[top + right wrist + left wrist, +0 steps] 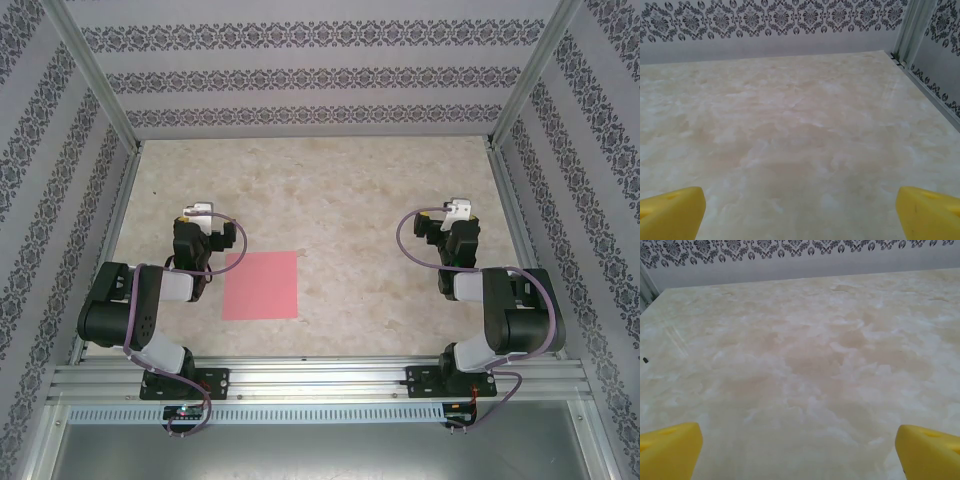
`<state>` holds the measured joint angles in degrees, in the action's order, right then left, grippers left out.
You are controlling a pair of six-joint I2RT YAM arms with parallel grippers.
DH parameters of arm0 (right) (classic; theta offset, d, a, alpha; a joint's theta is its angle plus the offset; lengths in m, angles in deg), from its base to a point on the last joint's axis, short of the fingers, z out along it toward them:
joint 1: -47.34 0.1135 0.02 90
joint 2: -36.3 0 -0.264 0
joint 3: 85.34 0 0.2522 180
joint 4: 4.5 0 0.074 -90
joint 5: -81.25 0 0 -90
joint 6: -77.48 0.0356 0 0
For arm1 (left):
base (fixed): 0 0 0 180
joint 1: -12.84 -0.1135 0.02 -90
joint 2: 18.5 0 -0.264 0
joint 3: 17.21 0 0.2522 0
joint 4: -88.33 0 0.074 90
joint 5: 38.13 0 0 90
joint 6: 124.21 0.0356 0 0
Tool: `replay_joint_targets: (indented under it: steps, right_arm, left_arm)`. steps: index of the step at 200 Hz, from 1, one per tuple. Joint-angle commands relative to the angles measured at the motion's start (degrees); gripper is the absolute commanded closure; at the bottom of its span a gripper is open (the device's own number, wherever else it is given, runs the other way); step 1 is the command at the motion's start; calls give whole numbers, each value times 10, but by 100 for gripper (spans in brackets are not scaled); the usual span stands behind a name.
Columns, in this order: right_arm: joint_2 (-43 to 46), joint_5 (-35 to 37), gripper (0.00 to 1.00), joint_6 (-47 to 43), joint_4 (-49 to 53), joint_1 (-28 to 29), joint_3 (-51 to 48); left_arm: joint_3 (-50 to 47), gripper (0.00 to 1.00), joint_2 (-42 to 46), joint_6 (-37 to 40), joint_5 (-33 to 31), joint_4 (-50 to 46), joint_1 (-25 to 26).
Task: Fold a paper plane with a square sheet of paper (fold left side to right side)
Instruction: Pick up the square sheet of paper from the center of the table.
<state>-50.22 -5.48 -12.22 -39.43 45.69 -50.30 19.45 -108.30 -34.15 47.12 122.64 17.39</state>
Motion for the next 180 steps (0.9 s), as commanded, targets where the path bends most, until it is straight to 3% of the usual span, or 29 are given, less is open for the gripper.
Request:
replay_joint_targets:
  steps: [1,122,149,180]
  right_arm:
    - [5,-10,2,6,-21,-4,7]
    - [4,-16,2,9,-18,-6,9]
    - [43,5,2,16,40,-6,27]
    - [147,10,2,64,297,-6,108]
  left_arm:
    - [9,0,4,21,20,-5,-4]
    - [12,0,7,23,27,-16,-5]
    - [61,0,78,-1,-23,-166,-3]
    - [139,0,191,-119,-8,-377,-3]
